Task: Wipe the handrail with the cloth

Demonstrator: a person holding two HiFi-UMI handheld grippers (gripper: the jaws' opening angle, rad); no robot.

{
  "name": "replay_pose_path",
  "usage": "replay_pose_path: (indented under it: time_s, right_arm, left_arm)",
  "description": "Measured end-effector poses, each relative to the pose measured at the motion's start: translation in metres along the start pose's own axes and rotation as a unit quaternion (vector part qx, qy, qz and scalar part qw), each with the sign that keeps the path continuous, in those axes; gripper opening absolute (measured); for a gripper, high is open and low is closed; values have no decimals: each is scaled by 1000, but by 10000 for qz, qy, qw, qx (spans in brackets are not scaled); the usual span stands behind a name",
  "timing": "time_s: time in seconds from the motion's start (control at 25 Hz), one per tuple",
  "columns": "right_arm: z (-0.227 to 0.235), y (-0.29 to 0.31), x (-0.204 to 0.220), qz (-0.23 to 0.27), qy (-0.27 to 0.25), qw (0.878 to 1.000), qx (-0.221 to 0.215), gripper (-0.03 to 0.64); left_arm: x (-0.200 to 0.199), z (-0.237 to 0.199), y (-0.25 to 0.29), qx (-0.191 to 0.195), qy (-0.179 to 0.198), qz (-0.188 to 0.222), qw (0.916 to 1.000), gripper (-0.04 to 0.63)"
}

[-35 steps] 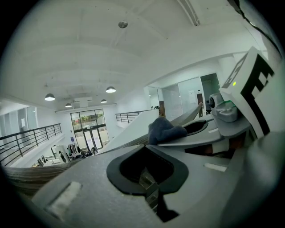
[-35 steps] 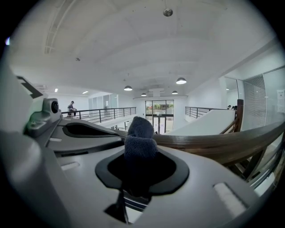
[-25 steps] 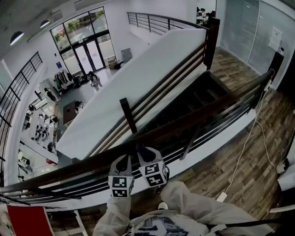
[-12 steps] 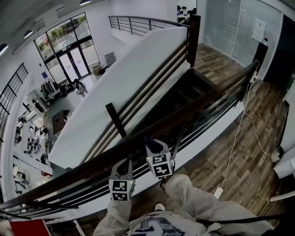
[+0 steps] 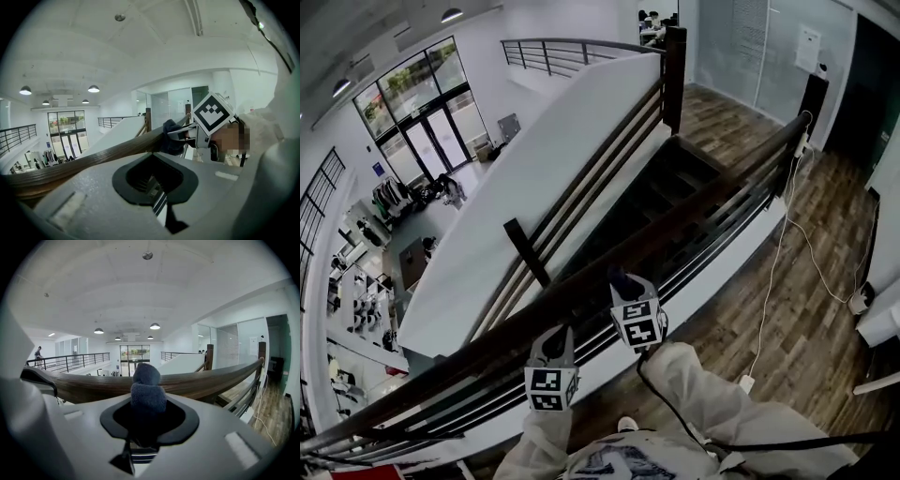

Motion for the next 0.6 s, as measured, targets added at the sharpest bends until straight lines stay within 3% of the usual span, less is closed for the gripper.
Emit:
replay_pose_path:
  time_s: [0.28, 0.6]
  right_arm:
    - [49, 11, 12, -168, -64, 9994, 304, 104]
    - [87, 15, 28, -314, -269, 9982, 443, 104]
  left_arm:
    - [-8, 18, 12, 243, 93, -76, 9996, 0]
    - [-2, 24, 12, 254, 215, -155, 9993, 0]
Point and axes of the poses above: the fingertips, and each gripper's own axes: y forward along the fingers, z to its right, x out of its underside, the point moved 3 cm from there along -y, backward along the fingers, and after that the axes turned 11 degrees about -y, right-handed, at the moved point
